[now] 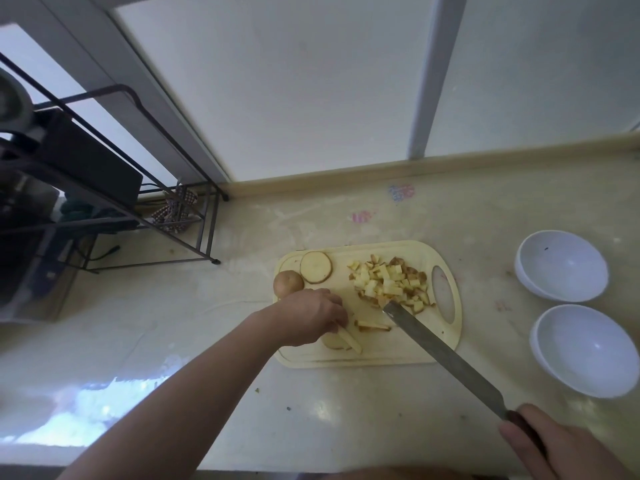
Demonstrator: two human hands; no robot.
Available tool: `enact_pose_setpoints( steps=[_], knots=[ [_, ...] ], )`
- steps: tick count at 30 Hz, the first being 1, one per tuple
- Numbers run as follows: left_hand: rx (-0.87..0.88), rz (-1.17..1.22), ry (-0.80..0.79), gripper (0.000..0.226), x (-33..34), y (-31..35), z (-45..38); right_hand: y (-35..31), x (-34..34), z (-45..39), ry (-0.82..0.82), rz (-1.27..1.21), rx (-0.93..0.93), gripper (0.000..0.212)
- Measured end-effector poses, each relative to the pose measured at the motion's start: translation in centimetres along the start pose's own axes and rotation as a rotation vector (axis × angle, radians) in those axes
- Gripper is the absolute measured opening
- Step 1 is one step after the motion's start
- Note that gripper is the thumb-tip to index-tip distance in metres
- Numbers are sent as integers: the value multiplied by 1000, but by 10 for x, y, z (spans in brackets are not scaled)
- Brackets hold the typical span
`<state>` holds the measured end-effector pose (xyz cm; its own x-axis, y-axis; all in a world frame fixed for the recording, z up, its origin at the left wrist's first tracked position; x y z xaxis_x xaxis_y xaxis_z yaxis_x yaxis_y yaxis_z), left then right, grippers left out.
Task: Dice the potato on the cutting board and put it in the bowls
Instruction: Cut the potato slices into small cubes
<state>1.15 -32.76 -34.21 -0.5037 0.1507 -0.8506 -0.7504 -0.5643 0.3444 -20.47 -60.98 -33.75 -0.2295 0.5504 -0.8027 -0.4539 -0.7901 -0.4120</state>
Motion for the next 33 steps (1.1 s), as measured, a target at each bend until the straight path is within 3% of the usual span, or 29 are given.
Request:
enact_pose_setpoints(
  steps=[7, 11, 14, 17, 25, 33],
  knots=[
    [-72, -17, 305, 16, -13, -7, 7, -8, 3, 0, -29, -19, -34, 102],
    [-65, 50, 202, 20, -5, -3, 4, -11, 3, 0, -29, -24, -33, 100],
    [-56, -2, 272, 19, -8, 1, 4, -9, 3, 1, -29, -39, -23, 100],
    [-44, -21, 323, 33, -4, 14, -4, -9, 3, 0, -11, -70, -3, 106],
    [-39, 99, 319, 11, 13, 24, -24, -14, -1, 3, 26, -112, 0, 107],
    [38, -30, 295, 15, 5, 7, -13, -15, 1, 1, 15, -75, 5, 104]
  ],
)
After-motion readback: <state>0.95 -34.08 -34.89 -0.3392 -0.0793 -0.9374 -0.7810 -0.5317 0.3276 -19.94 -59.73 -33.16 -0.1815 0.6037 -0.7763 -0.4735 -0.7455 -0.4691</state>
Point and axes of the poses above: each hand's wrist, its own z-axis away from the middle knuckle, its own x-axis out of the palm, y = z × x, the point moved 6 cm from there along -z, towards the middle knuckle, and after that the axes turned 2 degrees about -z, right-handed, at the moved point
